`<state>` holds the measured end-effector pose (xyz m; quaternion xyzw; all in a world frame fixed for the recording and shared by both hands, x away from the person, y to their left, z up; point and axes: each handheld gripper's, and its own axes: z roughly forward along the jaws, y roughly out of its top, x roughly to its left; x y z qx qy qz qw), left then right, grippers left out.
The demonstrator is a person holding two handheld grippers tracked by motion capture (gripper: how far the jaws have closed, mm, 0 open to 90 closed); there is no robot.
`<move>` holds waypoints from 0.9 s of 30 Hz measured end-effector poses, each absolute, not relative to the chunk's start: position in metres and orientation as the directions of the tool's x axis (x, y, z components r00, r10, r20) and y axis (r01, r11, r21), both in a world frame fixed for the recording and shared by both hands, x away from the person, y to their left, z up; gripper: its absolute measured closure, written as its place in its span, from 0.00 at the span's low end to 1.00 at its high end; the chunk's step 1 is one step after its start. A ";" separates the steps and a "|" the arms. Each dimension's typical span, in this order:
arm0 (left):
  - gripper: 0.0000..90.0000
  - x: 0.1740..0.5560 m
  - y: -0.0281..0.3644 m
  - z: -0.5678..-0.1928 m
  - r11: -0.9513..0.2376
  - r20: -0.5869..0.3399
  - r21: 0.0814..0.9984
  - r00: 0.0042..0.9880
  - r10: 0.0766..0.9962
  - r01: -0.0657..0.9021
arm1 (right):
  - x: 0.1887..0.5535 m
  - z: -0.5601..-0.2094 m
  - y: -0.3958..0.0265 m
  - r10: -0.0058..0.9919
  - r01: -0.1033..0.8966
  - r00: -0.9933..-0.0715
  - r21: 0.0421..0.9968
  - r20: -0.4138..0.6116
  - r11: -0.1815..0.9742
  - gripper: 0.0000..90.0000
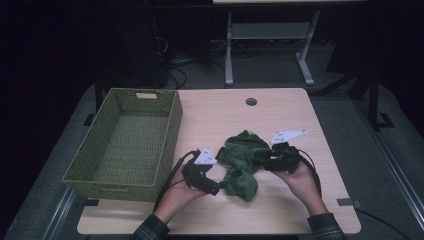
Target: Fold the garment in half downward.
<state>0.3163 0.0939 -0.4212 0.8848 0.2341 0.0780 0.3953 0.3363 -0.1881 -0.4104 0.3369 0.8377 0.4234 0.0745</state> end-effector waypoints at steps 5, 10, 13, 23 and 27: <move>0.16 0.345 0.085 -0.410 -0.553 -0.068 0.751 0.874 0.481 0.362 | 0.352 -0.409 -0.199 0.653 0.506 -0.743 0.762 0.146 0.405 0.69; 0.22 0.370 0.077 -0.406 -0.562 -0.033 0.750 0.867 0.497 0.350 | 0.371 -0.408 -0.209 0.686 0.533 -0.713 0.750 0.148 0.392 0.69; 0.26 0.388 0.073 -0.409 -0.561 -0.019 0.746 0.854 0.521 0.359 | 0.385 -0.413 -0.215 0.703 0.553 -0.694 0.739 0.154 0.384 0.69; 0.42 0.443 0.061 -0.436 -0.576 -0.030 0.712 0.837 0.547 0.402 | 0.415 -0.441 -0.221 0.752 0.624 -0.633 0.696 0.184 0.355 0.68; 0.48 0.455 0.056 -0.447 -0.596 -0.051 0.681 0.840 0.540 0.424 | 0.421 -0.454 -0.218 0.757 0.649 -0.625 0.666 0.191 0.368 0.69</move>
